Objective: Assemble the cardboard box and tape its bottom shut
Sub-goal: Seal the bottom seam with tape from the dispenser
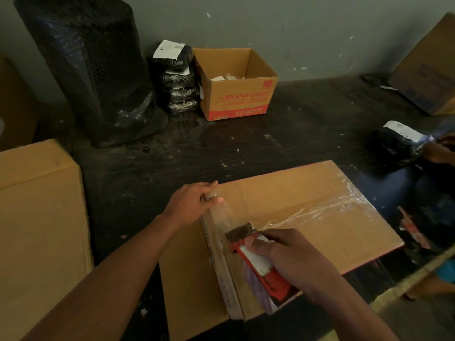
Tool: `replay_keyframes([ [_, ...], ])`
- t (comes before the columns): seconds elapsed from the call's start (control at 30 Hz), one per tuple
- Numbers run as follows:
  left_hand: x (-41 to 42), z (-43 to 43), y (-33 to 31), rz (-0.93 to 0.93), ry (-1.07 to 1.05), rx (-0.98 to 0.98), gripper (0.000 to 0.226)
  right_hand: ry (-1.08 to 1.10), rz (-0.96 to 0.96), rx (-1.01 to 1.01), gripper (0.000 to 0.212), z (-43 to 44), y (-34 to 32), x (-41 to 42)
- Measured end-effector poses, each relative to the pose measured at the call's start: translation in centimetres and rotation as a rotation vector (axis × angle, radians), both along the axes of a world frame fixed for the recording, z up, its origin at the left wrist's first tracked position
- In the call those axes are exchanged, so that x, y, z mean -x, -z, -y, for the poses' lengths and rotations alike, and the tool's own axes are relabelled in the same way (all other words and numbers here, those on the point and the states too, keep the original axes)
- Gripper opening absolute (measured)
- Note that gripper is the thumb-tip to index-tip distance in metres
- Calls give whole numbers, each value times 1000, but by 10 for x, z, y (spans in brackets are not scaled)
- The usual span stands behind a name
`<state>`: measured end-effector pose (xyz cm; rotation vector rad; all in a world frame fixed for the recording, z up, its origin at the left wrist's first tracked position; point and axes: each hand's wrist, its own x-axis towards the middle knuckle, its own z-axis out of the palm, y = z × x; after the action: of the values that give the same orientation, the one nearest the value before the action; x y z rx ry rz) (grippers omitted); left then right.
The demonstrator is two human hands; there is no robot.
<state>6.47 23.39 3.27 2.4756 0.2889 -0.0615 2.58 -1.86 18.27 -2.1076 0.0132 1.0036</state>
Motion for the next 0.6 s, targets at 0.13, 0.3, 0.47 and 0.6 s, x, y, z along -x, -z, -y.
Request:
replay_keyframes([
  [0.13, 0, 4, -6, -18, -1, -36, 67, 23, -13, 3, 19, 6, 1, 13],
  [0.3, 8, 27, -35, 54, 13, -307, 61, 18, 1, -11, 20, 6, 8, 16],
  [0.47, 39, 55, -34, -58, 151, -239, 48, -1, -21, -59, 20, 15, 12, 15],
  [0.6, 54, 55, -26, -66, 146, -178, 54, -27, -12, -98, 21, 20, 13, 12],
])
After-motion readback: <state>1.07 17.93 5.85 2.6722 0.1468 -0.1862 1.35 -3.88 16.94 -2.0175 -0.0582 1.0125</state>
